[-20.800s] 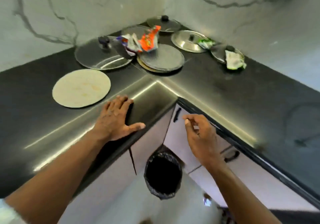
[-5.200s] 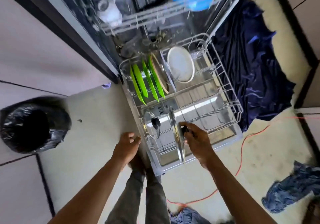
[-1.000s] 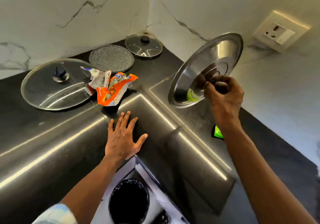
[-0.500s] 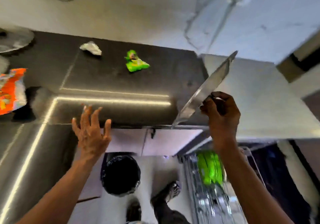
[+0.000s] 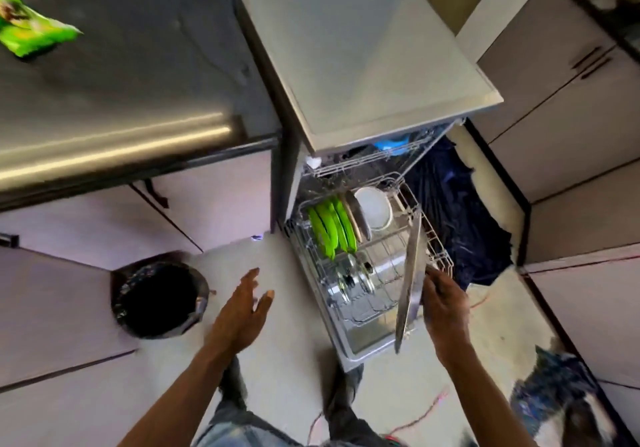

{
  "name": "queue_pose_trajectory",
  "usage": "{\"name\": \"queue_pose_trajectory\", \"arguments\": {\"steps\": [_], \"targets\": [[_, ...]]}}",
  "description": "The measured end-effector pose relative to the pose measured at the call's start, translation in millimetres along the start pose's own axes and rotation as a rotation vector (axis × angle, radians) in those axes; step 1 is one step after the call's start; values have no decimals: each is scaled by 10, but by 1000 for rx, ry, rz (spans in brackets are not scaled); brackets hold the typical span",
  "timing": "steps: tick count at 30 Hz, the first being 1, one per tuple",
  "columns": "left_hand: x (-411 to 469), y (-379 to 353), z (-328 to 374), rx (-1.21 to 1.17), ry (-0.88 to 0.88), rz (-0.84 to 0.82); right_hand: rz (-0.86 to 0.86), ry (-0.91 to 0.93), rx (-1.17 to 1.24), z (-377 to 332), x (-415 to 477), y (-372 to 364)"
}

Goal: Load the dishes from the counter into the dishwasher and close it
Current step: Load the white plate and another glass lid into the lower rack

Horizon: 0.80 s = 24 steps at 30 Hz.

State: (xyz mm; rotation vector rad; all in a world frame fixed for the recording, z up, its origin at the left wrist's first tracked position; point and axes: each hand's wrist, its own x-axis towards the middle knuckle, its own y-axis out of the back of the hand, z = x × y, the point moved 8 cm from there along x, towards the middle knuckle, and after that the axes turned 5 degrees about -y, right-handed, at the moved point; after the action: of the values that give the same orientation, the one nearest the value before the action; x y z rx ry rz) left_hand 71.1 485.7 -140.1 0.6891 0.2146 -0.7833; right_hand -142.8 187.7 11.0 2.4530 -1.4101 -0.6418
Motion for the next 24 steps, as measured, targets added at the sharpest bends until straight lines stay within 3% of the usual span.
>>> {"name": "queue_pose_trajectory", "arguments": {"steps": [3,10,13,18,24], "targets": [[-7,-752,-107,33,161,-102,2,-117,42,678,290,388],[202,-2414,-652,-226,556,-65,-145,-269,33,2257,1176,486],[456,-3018,-840,-192,568,-100,-233,-293,-36,2739,1661,237],[1199,-3829,-1191,-147,517,-110,-367,-366,62,3280,2539,-213],[1587,-4297,-1594,-115,492,-88,-546,-395,-20,3664,3070,-562]]}}
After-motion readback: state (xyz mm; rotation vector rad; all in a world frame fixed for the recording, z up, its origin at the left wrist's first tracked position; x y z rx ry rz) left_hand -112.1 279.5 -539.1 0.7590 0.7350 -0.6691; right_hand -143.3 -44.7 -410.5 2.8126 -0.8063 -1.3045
